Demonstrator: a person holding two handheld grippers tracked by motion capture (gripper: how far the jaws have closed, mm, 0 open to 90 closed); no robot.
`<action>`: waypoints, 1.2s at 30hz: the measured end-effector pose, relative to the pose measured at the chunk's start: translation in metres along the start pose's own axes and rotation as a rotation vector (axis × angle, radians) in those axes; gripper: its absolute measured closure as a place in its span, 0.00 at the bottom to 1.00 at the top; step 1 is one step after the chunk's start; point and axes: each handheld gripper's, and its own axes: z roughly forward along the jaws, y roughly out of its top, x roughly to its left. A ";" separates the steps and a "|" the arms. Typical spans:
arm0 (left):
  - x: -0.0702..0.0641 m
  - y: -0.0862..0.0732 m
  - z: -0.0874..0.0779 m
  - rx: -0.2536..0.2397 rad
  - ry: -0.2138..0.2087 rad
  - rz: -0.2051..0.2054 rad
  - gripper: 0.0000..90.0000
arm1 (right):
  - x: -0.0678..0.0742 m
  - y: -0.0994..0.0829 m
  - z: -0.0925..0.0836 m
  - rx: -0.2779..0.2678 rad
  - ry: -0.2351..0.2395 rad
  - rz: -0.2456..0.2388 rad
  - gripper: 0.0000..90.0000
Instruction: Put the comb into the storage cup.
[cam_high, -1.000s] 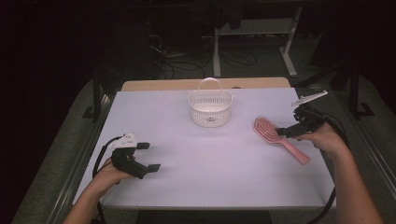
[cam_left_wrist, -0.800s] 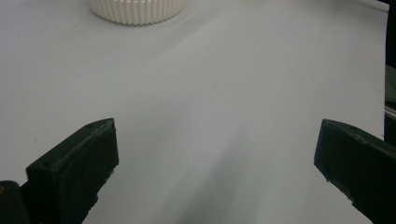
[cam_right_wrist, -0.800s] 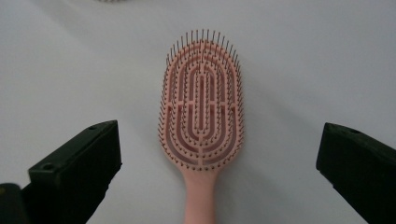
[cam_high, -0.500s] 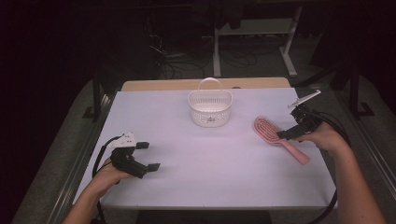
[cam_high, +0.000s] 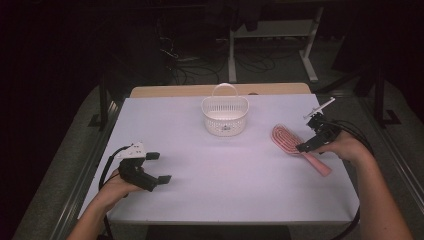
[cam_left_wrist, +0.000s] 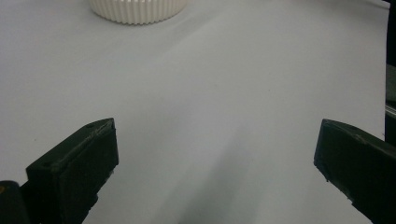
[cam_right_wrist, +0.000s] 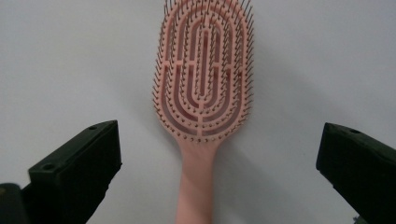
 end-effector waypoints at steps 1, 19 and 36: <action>0.000 0.000 0.000 0.001 0.000 0.000 0.00 | 0.000 0.000 0.001 0.007 -0.001 -0.005 0.00; 0.000 0.000 0.000 0.001 0.001 0.001 0.00 | -0.002 0.002 0.014 0.141 0.006 -0.029 0.02; 0.000 0.000 0.000 -0.002 0.004 -0.006 0.00 | -0.002 0.002 0.022 0.208 0.045 -0.039 0.22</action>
